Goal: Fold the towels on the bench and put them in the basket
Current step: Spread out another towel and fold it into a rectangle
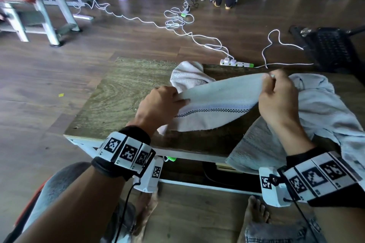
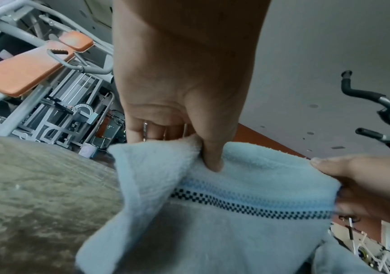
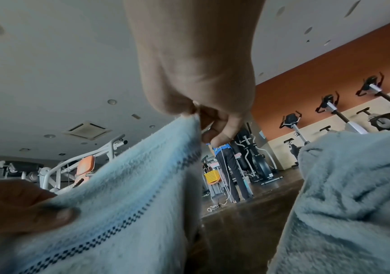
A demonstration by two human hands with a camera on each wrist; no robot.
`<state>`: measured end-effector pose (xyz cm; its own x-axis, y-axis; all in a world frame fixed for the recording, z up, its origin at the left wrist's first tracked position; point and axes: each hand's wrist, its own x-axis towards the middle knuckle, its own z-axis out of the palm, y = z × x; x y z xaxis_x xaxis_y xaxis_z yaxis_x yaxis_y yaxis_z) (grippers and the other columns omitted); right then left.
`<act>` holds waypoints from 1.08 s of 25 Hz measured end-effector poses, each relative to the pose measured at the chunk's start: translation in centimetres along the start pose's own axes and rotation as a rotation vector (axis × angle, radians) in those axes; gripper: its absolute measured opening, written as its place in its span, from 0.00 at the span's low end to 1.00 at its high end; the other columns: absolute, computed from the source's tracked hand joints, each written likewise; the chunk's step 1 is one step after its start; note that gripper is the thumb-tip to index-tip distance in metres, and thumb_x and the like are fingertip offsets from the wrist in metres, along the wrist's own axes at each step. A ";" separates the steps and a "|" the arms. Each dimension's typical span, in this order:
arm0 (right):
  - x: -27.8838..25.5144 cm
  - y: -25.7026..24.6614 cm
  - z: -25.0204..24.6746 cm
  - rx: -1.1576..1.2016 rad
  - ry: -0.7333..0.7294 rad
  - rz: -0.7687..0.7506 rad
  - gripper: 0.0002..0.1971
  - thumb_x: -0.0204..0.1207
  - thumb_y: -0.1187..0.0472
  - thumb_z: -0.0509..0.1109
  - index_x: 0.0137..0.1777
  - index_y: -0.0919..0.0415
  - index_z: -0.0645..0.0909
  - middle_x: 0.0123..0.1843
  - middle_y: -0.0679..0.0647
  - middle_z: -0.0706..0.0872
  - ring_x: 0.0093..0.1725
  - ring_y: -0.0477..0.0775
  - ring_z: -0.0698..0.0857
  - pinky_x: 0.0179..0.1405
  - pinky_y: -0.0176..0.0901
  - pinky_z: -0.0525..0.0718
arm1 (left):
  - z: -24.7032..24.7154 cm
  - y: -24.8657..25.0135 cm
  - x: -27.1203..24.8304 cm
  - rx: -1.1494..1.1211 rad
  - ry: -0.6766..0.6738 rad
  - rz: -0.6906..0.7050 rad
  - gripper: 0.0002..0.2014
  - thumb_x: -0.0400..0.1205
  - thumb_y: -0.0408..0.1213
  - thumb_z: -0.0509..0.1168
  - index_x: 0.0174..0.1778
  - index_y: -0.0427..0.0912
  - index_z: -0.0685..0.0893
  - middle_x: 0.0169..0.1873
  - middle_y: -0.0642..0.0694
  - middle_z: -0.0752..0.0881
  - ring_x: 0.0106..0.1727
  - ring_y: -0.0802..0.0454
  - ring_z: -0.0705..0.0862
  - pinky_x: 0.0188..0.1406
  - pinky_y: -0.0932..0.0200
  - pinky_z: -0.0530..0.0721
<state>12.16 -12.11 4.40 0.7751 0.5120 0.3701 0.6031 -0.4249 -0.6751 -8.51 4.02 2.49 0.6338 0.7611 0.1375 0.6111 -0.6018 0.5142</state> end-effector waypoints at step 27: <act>0.6 2.2 0.8 0.001 -0.086 -0.072 0.07 0.82 0.56 0.68 0.49 0.54 0.87 0.43 0.54 0.90 0.44 0.58 0.87 0.44 0.53 0.86 | -2.2 -3.2 2.1 -0.057 0.183 0.037 0.10 0.78 0.39 0.66 0.32 0.41 0.85 0.24 0.45 0.82 0.29 0.42 0.84 0.26 0.60 0.75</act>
<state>13.82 -12.17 2.63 0.7105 0.6038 0.3614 0.6565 -0.3840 -0.6492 -10.22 8.06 3.03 0.5551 0.7733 0.3065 0.5581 -0.6195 0.5520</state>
